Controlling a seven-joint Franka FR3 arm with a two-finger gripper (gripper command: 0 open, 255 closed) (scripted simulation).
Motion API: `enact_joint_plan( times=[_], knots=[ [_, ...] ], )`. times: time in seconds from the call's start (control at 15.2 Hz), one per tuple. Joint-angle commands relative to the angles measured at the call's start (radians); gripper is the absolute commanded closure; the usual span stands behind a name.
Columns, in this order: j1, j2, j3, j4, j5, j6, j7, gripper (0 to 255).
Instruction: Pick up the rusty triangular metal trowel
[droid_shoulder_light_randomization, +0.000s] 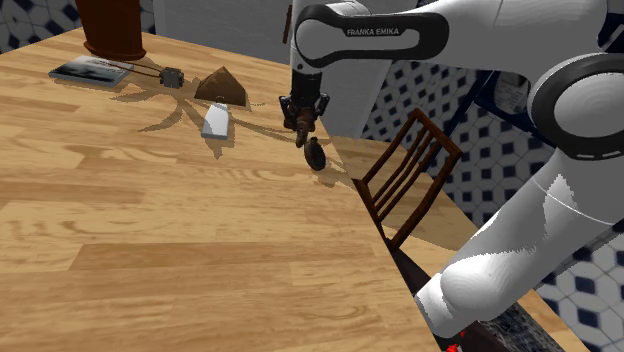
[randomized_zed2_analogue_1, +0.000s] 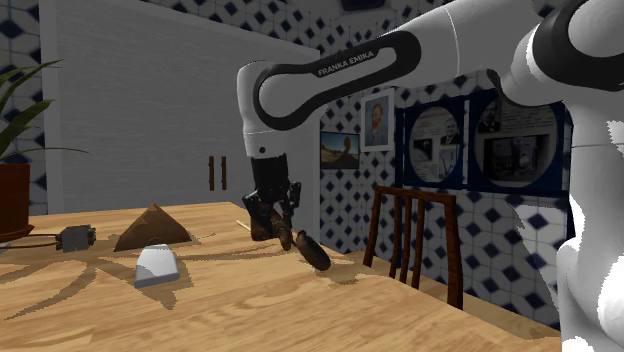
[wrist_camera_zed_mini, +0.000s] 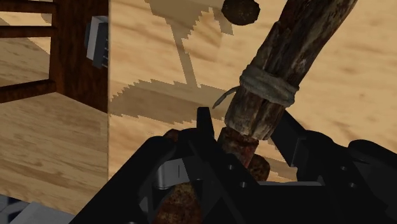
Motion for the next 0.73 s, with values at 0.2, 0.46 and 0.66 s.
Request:
enact_joint_plan(
  times=[0.2,0.46,0.66],
  knots=[
    [0.001,-0.003,0.001,0.066,0.003,-0.067,-0.013,255],
    [0.002,0.0,0.002,0.122,0.004,-0.12,-0.021,255],
    [0.002,0.001,0.002,0.139,0.004,-0.136,-0.024,255]
  ],
)
